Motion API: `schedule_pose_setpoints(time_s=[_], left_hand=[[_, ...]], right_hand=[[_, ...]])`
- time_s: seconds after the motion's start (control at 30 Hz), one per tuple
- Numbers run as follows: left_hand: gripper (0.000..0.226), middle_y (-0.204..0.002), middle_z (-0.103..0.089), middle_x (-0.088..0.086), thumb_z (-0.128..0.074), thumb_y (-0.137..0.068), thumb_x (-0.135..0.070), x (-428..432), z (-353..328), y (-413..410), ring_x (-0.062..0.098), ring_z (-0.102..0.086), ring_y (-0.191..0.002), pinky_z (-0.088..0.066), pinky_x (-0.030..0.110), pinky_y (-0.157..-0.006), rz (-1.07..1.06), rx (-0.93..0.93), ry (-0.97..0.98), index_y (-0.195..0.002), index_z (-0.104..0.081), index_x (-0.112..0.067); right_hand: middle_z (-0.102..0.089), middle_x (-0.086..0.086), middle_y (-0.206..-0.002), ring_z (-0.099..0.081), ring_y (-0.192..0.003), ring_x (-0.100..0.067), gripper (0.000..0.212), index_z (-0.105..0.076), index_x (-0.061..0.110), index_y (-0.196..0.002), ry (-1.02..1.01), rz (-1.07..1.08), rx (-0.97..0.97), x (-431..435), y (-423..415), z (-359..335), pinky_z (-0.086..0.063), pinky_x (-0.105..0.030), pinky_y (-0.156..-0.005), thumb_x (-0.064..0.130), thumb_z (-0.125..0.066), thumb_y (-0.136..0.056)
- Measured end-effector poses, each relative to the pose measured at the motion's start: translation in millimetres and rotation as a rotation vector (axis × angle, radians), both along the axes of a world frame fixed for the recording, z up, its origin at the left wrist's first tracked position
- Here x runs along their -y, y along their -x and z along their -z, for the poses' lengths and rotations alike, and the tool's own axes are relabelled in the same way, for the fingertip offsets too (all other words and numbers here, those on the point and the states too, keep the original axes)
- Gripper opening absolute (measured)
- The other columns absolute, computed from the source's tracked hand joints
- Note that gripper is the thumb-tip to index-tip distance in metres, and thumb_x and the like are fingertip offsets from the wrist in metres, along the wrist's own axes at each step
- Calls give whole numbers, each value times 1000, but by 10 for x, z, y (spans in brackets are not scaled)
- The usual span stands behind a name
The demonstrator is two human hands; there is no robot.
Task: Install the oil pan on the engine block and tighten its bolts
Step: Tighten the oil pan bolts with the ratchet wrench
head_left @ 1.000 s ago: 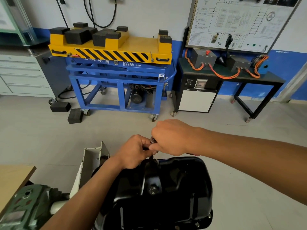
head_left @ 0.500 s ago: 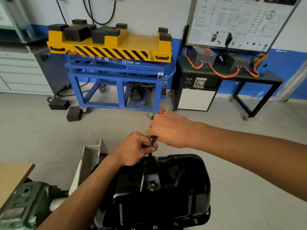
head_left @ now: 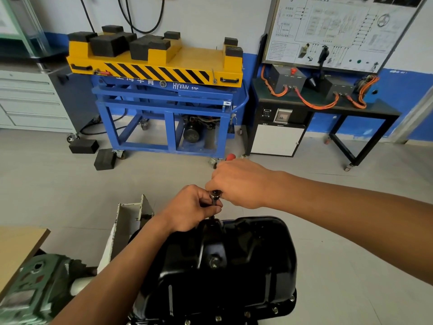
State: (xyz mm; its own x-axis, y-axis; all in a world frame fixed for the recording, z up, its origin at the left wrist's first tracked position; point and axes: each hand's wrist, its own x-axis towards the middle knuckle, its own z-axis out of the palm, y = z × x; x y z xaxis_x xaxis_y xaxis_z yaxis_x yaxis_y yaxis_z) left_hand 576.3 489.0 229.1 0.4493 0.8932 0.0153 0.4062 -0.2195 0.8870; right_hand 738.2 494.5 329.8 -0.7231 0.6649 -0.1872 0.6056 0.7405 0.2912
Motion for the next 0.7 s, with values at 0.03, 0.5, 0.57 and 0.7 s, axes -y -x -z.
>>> schedule_pose_setpoints(time_s=[0.03,0.5,0.57,0.7], left_hand=[[6,-76,-74,8,-75,-89,-10,-1,-1,1,13,-63,-69,-54,30,-74,1,-2,-4,-85,-78,-7],[29,-80,-68,29,-74,-90,-20,-5,4,23,16,-47,-76,-51,56,-77,59,15,-11,-86,-73,8],[28,-84,-69,31,-74,-90,-18,-11,-2,15,17,-49,-75,-52,53,-79,56,0,-10,-87,-72,10],[10,-90,-78,11,-75,-88,-8,-14,11,4,12,-69,-83,-56,42,-90,8,24,-24,-88,-78,2]], right_hand=[[-60,0,-82,-56,-86,-24,15,-61,21,-90,5,3,-7,2,1,-1,-21,-30,-56,7,-57,-91],[-41,2,-65,-39,-53,-14,48,-34,24,-62,144,197,-65,118,35,-61,-24,-29,-47,42,-67,-91],[-41,2,-64,-40,-53,-15,46,-35,24,-62,131,172,-39,97,40,-91,-25,-28,-47,33,-70,-91],[-57,-1,-77,-58,-73,-23,20,-61,20,-79,-106,-54,87,50,79,-90,-33,-29,-51,6,-54,-91]])
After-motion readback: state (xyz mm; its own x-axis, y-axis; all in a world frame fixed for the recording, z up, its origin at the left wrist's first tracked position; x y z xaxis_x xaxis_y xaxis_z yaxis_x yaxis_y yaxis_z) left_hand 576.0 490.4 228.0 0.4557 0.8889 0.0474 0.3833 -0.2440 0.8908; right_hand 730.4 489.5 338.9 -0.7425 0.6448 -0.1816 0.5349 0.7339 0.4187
